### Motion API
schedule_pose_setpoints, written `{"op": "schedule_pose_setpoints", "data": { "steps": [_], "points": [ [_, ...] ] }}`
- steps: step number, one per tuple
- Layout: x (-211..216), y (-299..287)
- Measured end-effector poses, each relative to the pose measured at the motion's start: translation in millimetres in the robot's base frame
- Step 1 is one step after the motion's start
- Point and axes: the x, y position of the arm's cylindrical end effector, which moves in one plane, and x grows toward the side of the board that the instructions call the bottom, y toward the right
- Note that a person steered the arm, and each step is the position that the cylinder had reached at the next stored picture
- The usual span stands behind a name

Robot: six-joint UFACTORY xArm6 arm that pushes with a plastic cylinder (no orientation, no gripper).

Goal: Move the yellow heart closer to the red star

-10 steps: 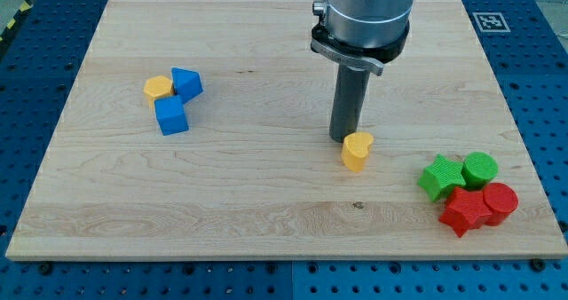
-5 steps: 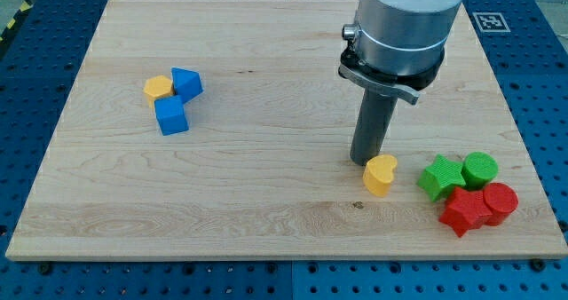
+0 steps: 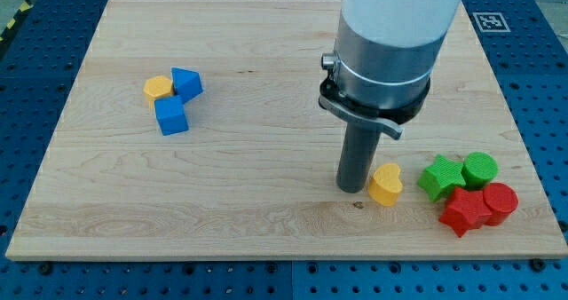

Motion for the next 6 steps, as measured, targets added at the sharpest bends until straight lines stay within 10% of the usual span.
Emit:
{"op": "schedule_pose_setpoints", "data": {
  "steps": [6],
  "points": [
    [12, 27]
  ]
}}
